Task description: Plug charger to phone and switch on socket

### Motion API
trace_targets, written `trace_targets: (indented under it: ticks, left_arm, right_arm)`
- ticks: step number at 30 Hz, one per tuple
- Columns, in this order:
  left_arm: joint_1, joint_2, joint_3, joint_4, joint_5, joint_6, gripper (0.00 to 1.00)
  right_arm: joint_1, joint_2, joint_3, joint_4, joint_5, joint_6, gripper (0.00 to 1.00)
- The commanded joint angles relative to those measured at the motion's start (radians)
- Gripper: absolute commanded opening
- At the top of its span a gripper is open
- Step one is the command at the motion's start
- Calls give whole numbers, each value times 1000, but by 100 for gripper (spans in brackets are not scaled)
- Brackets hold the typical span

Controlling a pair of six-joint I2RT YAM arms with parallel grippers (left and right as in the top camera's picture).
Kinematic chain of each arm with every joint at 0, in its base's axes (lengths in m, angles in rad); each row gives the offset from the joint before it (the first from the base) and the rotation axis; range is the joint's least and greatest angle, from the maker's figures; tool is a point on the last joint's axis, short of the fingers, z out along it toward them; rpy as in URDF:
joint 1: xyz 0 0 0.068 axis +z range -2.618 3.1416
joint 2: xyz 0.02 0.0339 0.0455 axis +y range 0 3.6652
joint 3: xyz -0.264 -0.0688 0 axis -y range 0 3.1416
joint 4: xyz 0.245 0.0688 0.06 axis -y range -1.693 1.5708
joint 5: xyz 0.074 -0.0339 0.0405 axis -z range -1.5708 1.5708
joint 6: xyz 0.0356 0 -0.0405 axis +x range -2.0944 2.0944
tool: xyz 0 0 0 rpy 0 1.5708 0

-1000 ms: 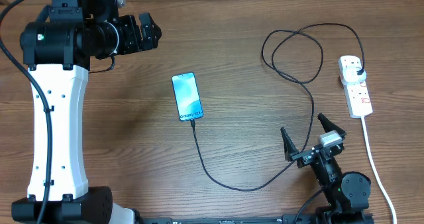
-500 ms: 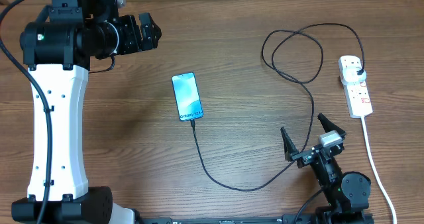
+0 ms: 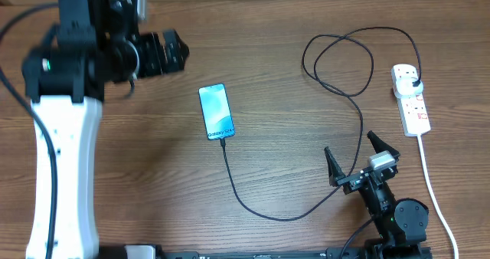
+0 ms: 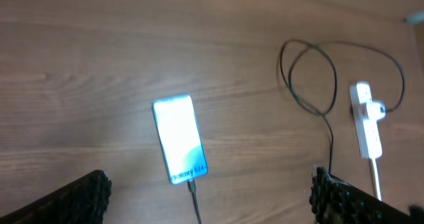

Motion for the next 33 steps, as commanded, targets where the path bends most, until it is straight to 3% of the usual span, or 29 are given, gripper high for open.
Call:
trace_targets:
  ticks: [1, 3, 6, 15, 24, 33]
  left_arm:
    - [-31, -126, -194, -4, -6, 2, 100]
    - [-32, -196, -332, -46, -10, 2, 100]
    - [-15, -303, -545, 9, -51, 2, 100]
    - [-1, -603, -1056, 558, -75, 76, 100]
    - [-1, -868, -1403, 929, -76, 227, 100]
    - [-1, -1039, -1608, 1157, -106, 235, 100]
  right_arm:
    - [-3, -10, -11, 6, 6, -3, 100]
    - [-3, -10, -11, 6, 6, -4, 100]
    - [-3, -10, -11, 6, 6, -4, 100]
    - [-3, -10, -11, 6, 6, -4, 100]
    - [-3, -10, -11, 6, 6, -4, 100]
    - [-3, -10, -11, 6, 6, -4, 100]
